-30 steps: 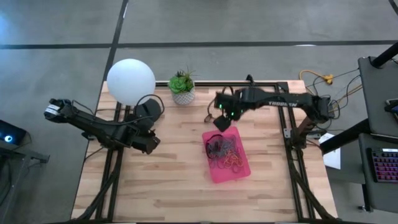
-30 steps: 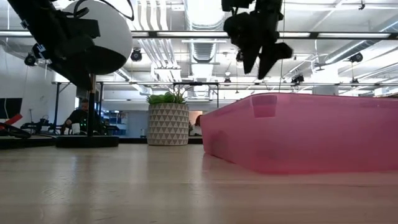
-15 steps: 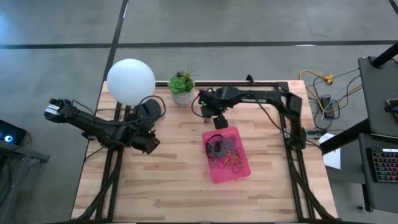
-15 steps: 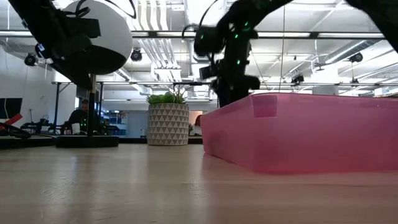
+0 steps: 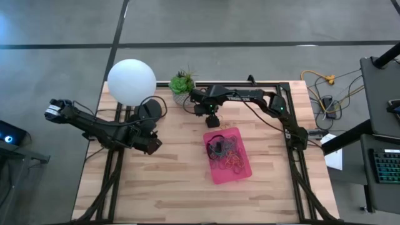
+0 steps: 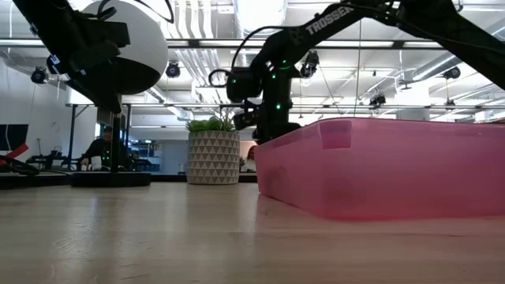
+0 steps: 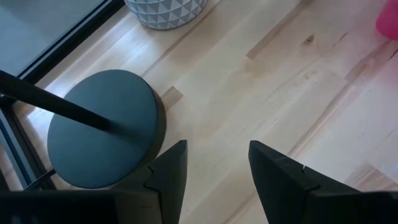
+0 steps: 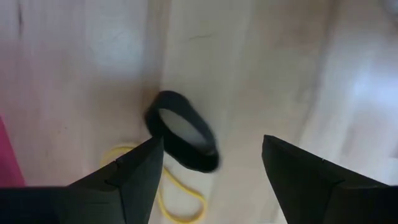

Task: Pick and place rubber bands into bin
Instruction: Put the black rubber band into the red bin

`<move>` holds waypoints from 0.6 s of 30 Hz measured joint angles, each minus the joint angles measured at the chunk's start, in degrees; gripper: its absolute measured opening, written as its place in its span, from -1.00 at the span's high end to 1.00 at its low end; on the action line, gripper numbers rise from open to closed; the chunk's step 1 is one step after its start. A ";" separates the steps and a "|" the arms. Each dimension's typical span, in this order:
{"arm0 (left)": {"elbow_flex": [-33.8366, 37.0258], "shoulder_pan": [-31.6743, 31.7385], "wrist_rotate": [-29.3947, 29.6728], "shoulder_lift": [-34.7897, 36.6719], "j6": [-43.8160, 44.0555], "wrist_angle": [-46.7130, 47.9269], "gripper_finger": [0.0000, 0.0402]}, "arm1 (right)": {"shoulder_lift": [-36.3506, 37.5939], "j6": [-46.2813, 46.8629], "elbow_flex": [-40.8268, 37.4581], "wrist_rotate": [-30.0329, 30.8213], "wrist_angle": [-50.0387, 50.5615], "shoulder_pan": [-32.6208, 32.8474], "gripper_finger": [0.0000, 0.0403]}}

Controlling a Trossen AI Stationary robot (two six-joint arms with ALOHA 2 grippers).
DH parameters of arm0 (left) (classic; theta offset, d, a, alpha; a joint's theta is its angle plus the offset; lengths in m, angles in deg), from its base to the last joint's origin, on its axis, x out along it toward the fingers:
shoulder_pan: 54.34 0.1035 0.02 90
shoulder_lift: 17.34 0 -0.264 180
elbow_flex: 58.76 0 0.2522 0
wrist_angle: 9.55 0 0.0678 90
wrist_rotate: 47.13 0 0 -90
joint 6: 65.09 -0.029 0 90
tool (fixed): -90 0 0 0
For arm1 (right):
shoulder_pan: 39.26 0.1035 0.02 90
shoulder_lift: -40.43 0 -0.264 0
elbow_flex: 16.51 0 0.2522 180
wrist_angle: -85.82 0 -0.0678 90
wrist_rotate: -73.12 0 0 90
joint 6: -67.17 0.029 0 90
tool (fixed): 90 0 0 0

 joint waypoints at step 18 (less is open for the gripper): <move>0.17 0.00 0.85 -0.24 -0.04 -0.09 0.22 | 0.03 4.38 -6.08 2.68 -0.95 2.82 -0.08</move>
